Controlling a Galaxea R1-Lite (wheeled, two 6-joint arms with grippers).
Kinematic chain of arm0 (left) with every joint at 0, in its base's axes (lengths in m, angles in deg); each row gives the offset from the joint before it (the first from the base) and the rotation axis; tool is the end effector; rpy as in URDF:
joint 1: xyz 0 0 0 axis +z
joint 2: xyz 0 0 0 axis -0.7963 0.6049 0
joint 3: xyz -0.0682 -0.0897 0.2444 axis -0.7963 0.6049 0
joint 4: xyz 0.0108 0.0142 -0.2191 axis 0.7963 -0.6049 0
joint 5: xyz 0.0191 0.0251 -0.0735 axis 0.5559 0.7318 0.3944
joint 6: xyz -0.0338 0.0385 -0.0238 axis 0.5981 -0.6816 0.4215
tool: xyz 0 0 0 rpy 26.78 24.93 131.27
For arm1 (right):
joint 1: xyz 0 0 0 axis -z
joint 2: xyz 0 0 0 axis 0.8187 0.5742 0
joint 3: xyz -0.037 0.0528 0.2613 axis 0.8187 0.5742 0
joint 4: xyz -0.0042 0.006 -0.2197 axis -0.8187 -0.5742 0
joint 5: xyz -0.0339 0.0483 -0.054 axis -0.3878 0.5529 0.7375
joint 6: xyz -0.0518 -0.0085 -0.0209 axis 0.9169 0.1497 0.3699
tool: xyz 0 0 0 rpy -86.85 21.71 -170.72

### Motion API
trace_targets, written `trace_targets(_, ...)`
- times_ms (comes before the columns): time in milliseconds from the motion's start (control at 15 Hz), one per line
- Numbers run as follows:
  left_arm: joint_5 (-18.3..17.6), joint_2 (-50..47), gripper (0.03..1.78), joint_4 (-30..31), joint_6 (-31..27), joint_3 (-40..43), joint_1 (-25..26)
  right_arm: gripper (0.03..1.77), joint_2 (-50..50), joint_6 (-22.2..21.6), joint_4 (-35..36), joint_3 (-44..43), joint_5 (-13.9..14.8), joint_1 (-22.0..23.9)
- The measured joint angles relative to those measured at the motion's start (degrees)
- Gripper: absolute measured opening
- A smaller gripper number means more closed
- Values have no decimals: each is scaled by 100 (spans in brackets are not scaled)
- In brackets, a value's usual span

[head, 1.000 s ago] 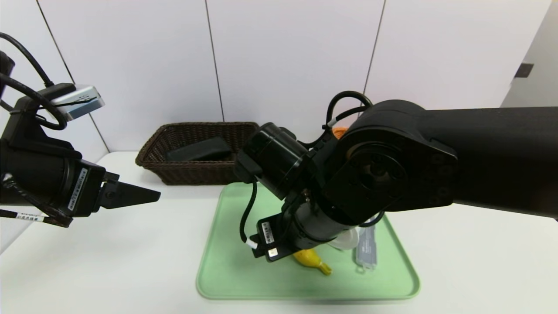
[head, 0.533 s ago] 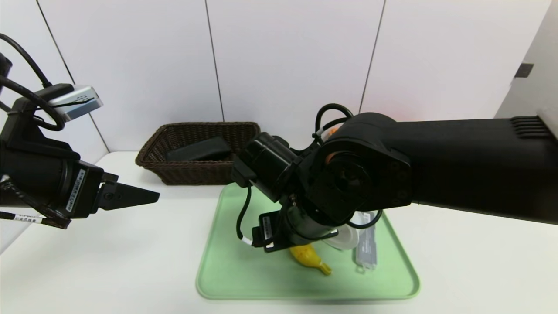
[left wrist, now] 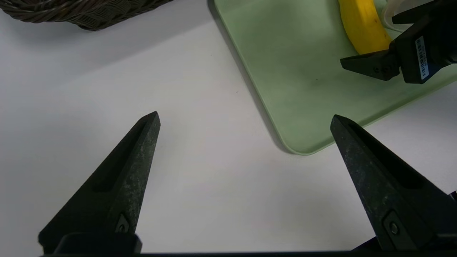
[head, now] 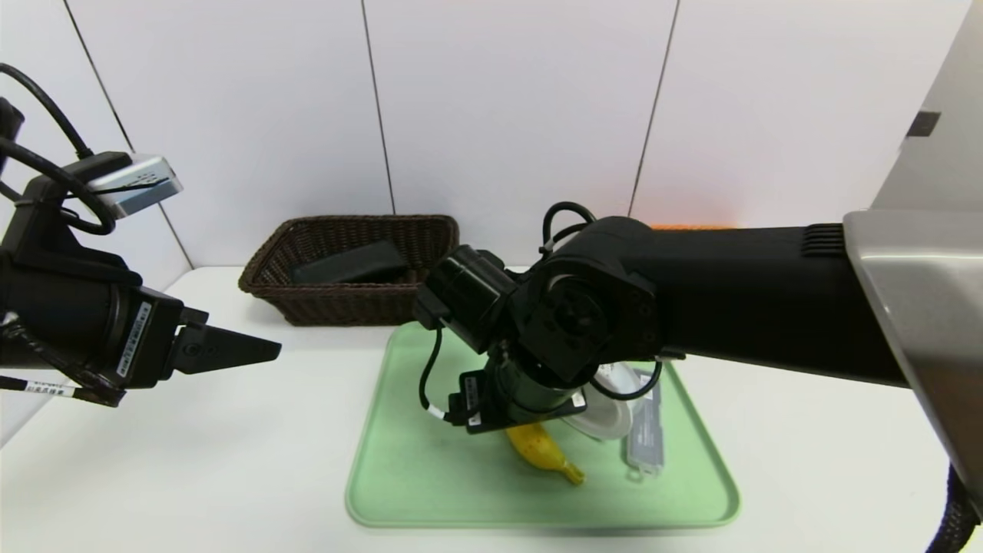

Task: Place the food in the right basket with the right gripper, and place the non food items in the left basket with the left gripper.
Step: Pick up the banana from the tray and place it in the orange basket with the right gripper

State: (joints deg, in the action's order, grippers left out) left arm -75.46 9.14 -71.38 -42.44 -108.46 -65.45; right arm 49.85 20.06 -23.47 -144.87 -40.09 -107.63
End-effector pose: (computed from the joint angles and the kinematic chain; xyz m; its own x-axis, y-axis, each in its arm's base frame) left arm 0.2374 -0.0661 0.2276 0.6928 -0.3822 -0.6115 0.4337 0.8983 -0.0701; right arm 0.2750 0.3339 0.1072 0.4651 0.1360 -0.8748 -0.2388 0.9708 0.0239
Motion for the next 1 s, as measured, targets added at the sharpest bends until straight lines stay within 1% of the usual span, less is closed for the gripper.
trace_targets(467, 1, 23, 169, 11, 2, 22, 0, 171, 290, 5, 37, -216, -20, 26)
trace_targets(1000, 1, 63, 169, 11, 2, 30, 0, 171, 480, -2, 166, -244, -56, 41)
